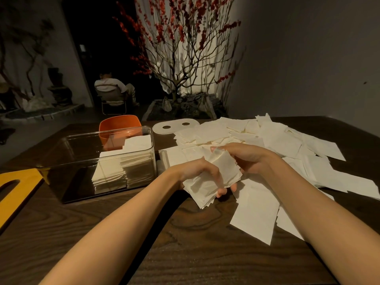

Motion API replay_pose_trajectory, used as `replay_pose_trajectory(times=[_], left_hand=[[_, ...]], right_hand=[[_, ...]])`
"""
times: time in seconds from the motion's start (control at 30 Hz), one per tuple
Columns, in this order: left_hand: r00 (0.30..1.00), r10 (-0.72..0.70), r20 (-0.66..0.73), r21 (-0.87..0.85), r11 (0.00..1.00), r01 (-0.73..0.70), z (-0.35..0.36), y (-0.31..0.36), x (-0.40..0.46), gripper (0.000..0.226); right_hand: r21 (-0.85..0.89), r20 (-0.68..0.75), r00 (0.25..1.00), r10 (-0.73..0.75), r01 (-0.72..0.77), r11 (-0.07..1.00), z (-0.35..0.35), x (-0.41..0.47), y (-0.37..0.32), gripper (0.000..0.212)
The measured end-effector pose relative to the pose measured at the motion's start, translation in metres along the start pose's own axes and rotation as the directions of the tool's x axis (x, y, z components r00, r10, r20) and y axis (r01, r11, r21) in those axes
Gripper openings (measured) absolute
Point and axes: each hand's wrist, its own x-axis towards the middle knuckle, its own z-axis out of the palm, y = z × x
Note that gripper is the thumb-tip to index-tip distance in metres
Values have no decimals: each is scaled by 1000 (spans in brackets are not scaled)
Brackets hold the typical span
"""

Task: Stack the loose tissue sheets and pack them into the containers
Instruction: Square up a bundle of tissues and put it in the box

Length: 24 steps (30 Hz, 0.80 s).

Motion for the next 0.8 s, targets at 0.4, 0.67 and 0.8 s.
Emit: replay_pose_trajectory(times=[0.4,0.67,0.8], left_hand=[[988,-61,-143,-168,985,37,-11,-14,10,7],[975,163,154,-631,775,-30,-18,-22,13,52],[991,135,5,-773,629,-82,-28,-28,17,51]], right_hand=[[64,40,962,-269,266,962,-2,15,0,11],[-95,-362,823,-437,434,896,-3,32,5,13],[35,-448,813,-373,432,901,-9,29,4,11]])
